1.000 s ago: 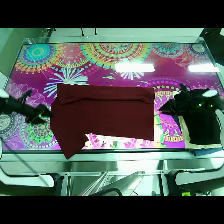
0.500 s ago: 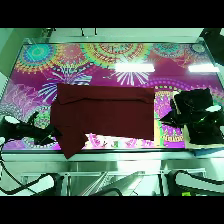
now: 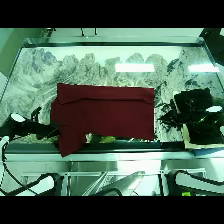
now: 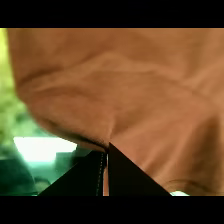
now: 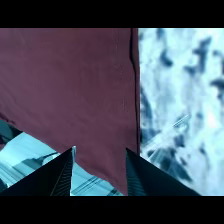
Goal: Fold the shirts.
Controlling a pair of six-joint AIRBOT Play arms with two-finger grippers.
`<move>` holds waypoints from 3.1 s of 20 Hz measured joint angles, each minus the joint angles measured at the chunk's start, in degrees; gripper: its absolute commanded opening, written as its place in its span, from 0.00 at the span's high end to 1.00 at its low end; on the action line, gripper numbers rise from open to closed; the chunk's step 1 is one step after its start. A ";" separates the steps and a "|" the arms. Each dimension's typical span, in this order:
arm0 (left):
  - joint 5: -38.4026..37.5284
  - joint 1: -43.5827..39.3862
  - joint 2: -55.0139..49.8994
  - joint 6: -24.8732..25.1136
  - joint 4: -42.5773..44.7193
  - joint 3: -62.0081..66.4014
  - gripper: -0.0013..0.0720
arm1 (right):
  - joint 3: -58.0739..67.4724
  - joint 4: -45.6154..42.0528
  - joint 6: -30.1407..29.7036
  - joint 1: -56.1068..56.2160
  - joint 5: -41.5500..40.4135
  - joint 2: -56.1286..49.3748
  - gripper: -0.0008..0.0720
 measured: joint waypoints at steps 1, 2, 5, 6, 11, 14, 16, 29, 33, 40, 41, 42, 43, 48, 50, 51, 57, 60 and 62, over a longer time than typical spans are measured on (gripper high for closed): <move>-0.70 -0.09 0.02 0.00 -0.09 0.74 0.97 | -0.04 0.02 0.02 0.00 -0.15 0.00 0.49; -1.27 -0.11 0.07 0.00 -0.15 1.57 0.97 | -0.20 0.04 0.02 0.00 -0.13 0.00 0.49; -3.15 -0.17 0.07 0.26 -0.17 3.23 0.97 | -1.75 0.11 0.44 0.00 -0.24 -0.31 0.49; -3.54 -0.17 0.07 0.33 -0.17 3.52 0.97 | -2.73 -0.17 0.48 0.00 -0.57 -0.61 0.49; -5.44 -0.17 0.07 1.14 -0.17 4.11 0.97 | -7.52 -1.66 0.92 0.00 -1.77 -2.73 0.49; -6.49 -0.17 0.07 1.38 -0.17 4.20 0.97 | -9.46 -1.16 0.90 0.37 -1.99 -3.98 0.49; -6.86 -0.17 0.07 1.53 -0.17 4.22 0.97 | -10.12 -0.79 0.83 1.40 -1.90 -4.74 0.49; -20.31 1.88 7.21 -1.05 0.04 6.78 0.97 | -9.73 3.65 -2.19 5.79 0.33 -0.74 0.97; -23.54 6.71 16.22 -3.52 0.28 2.71 0.97 | -9.66 -6.40 5.60 5.79 4.31 8.35 0.97; -23.26 8.20 25.51 -4.94 0.28 -0.35 0.97 | -9.66 -17.86 14.29 5.79 6.54 21.62 0.97; -23.02 7.50 24.81 -4.92 0.24 0.85 0.97 | -9.60 -17.05 13.97 5.79 5.40 21.66 0.97; -22.84 6.73 23.43 -4.94 0.26 2.78 0.97 | -9.29 -15.54 12.90 5.79 3.96 21.16 0.97; -22.53 5.99 21.70 -4.94 0.26 5.14 0.97 | -8.72 -13.53 11.78 5.81 2.73 20.22 0.97; -22.01 0.96 8.63 -5.11 0.04 21.38 0.97 | -0.20 -0.26 3.56 6.05 -3.85 8.72 0.97; -21.20 -1.88 2.10 -5.11 0.07 27.93 0.97 | 4.44 4.31 0.68 6.67 -5.38 1.92 0.97; -20.68 -3.19 -1.05 -5.11 0.07 30.82 0.97 | 6.56 5.90 -0.39 7.17 -6.08 -1.60 0.97; -17.22 -8.07 -20.68 -5.05 0.22 47.10 0.86 | 13.05 10.19 -4.11 8.90 -10.16 -16.59 0.97; -17.84 -8.63 -27.19 -4.96 -0.02 54.47 0.04 | 13.99 10.71 -5.09 8.55 -10.12 -18.23 0.96; -18.67 -8.59 -29.97 -5.11 -0.04 58.95 0.04 | 14.27 10.91 -5.73 7.89 -9.46 -18.23 0.96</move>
